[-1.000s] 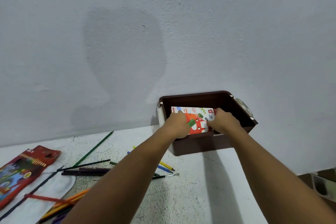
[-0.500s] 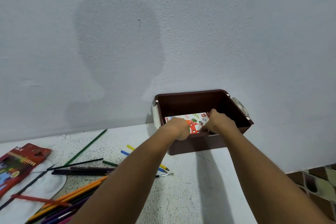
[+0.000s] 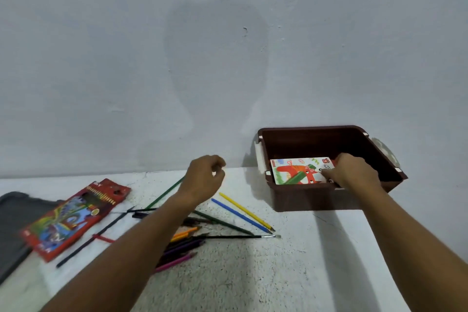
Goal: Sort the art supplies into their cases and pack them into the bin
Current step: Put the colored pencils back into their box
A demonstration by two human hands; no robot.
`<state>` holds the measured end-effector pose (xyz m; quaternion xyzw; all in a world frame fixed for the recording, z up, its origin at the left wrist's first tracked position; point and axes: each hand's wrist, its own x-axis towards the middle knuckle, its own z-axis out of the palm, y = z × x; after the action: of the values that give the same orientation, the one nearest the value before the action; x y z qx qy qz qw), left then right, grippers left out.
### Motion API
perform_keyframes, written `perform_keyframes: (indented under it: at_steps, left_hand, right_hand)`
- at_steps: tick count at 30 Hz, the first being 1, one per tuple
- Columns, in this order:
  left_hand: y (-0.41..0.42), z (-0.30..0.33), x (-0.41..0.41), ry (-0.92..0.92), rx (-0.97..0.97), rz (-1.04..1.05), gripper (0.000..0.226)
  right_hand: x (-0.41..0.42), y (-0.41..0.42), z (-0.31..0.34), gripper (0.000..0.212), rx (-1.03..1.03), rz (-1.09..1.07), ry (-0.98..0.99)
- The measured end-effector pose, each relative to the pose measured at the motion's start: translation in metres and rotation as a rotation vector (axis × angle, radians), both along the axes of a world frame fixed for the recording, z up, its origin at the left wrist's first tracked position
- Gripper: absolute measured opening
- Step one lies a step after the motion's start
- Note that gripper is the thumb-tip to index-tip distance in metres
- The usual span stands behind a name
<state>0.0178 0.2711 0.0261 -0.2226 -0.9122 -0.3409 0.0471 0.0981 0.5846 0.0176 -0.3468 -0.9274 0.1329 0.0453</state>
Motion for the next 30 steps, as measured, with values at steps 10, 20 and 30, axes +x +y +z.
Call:
perform_keyframes:
  at_steps: [10, 20, 30]
  left_hand:
    - [-0.2, -0.049, -0.024, -0.197, -0.576, 0.449, 0.042]
    - [-0.273, -0.078, -0.013, -0.359, -0.6, 0.613, 0.056]
    - [-0.275, -0.084, -0.036, -0.401, -0.614, 0.559, 0.056]
  right_hand:
    - [-0.017, -0.11, -0.011, 0.027, 0.131, 0.49, 0.431]
    - [-0.019, -0.187, -0.055, 0.012, 0.43, 0.863, 0.599]
    - [-0.009, -0.214, -0.09, 0.018, 0.29, 0.899, 0.327]
